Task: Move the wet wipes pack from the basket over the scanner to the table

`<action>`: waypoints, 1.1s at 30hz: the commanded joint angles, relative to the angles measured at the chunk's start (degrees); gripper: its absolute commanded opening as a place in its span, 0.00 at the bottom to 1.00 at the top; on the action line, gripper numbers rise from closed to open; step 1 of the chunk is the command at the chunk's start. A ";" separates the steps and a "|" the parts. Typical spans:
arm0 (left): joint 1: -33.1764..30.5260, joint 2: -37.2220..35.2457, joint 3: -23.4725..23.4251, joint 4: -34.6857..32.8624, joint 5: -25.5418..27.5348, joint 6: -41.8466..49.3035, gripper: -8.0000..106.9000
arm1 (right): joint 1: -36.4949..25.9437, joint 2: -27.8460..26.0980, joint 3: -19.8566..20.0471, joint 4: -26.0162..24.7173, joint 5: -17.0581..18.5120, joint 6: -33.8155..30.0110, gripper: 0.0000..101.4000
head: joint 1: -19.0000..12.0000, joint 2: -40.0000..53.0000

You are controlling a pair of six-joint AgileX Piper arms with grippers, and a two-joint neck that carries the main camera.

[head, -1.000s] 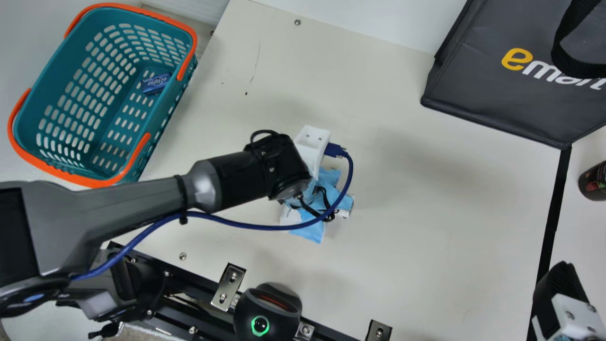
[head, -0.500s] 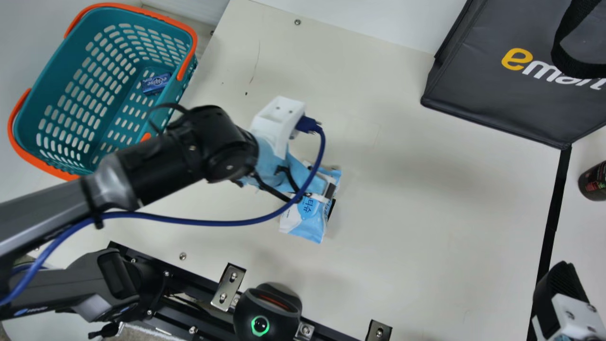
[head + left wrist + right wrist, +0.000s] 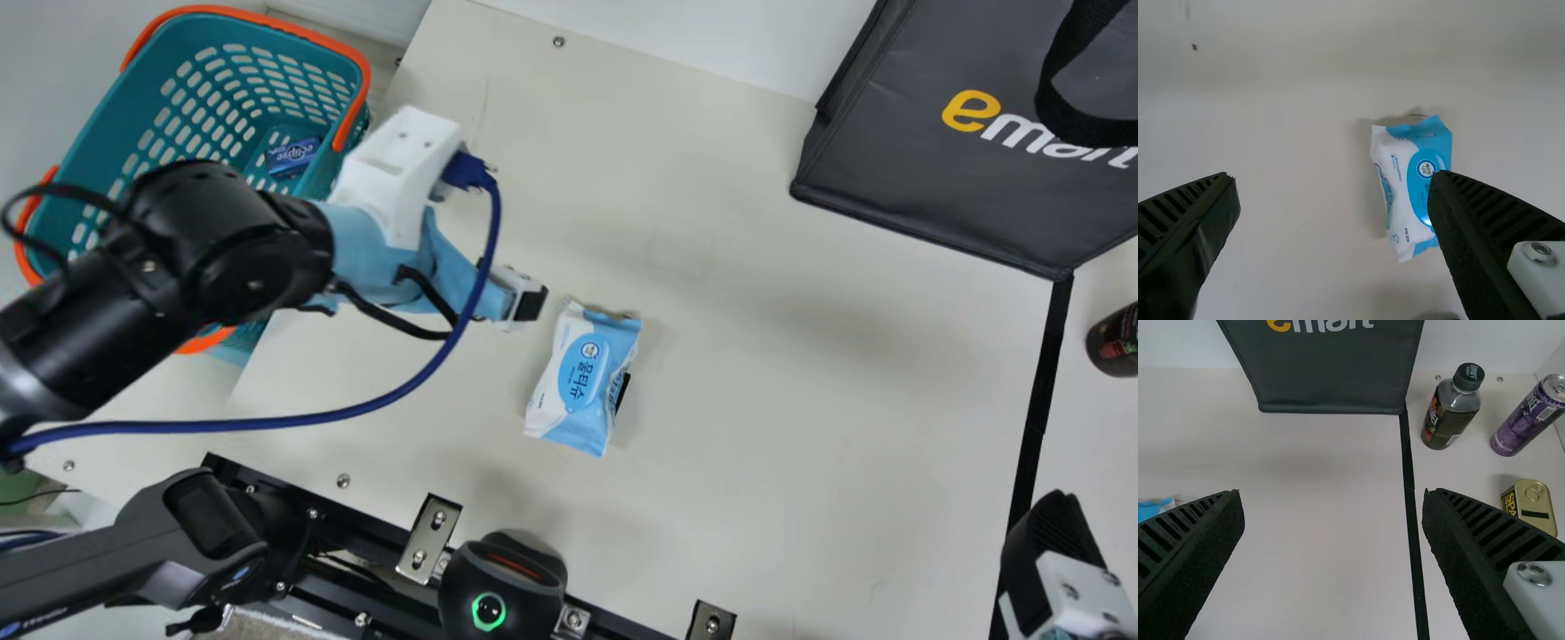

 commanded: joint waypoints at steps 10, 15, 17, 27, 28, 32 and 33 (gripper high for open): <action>0.00 0.00 0.00 0.00 0.11 0.00 0.85 | 0.00 0.00 0.00 0.00 0.00 0.00 0.94 | -1.75 -10.53; 0.00 0.00 0.00 0.00 0.11 0.00 0.85 | 0.00 0.00 0.00 0.00 0.00 0.00 0.94 | -1.75 -17.22; 0.00 0.00 0.00 0.00 0.11 0.00 0.85 | 0.00 0.00 0.00 0.00 0.00 0.00 0.94 | -1.75 -19.86; 0.17 0.26 -0.07 -0.28 0.10 0.23 0.85 | 0.00 0.00 0.00 0.00 0.02 0.00 0.94 | -1.75 -19.86; -0.04 0.38 -0.08 -0.26 0.07 0.00 0.85 | 0.00 0.00 0.00 0.00 0.02 0.00 0.94 | -1.75 -19.86; -1.86 0.95 -0.06 0.11 -0.16 -1.93 0.85 | 0.00 0.00 0.00 0.00 0.02 0.00 0.94 | -1.75 -19.86; -2.47 1.13 -0.05 0.30 -0.27 -2.60 0.85 | 0.00 0.00 0.00 0.00 0.02 0.00 0.94 | -1.75 -19.86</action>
